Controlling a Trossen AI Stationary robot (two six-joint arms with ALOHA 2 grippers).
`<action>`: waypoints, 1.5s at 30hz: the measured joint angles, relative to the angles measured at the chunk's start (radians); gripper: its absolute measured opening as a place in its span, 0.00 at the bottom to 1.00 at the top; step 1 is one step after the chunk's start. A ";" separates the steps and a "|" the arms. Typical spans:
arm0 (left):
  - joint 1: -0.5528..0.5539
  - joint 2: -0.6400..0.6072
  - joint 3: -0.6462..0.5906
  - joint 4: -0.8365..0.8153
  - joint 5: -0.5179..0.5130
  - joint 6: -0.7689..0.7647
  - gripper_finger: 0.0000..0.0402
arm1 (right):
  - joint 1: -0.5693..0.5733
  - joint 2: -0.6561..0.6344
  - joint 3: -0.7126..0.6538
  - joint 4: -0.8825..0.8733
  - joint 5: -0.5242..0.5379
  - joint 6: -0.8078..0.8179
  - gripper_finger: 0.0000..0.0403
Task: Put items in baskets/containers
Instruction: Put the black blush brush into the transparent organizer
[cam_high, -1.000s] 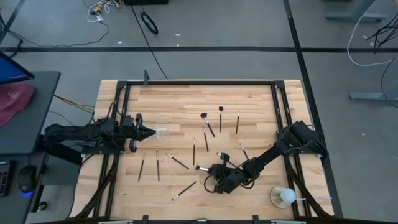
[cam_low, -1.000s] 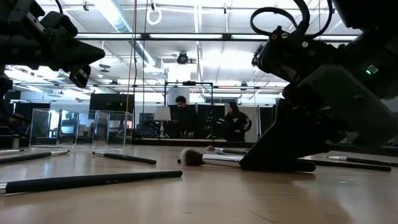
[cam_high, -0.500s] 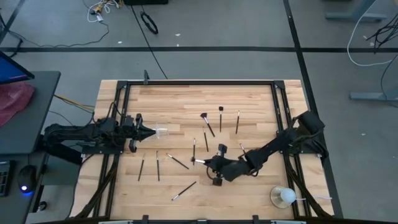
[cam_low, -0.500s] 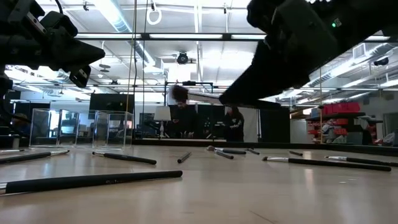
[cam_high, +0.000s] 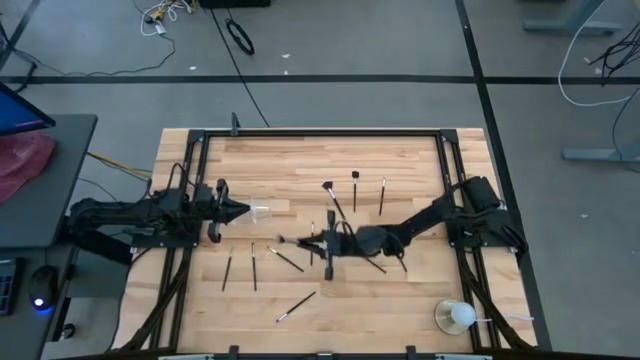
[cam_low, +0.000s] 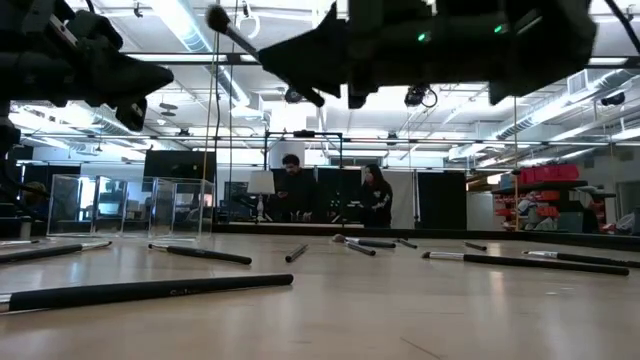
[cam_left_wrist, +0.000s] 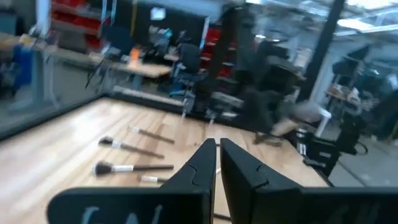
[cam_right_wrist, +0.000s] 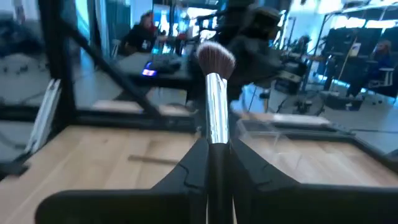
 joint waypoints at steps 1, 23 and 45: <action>-0.001 0.016 0.000 0.025 0.015 0.036 0.09 | -0.021 0.001 0.000 0.013 -0.004 0.011 0.09; -0.111 0.775 0.005 0.900 -0.025 0.181 0.66 | -0.112 0.003 0.002 0.194 -0.129 0.063 0.09; -0.152 1.275 0.311 1.114 0.023 0.304 0.50 | -0.075 0.014 0.003 0.191 -0.156 0.047 0.09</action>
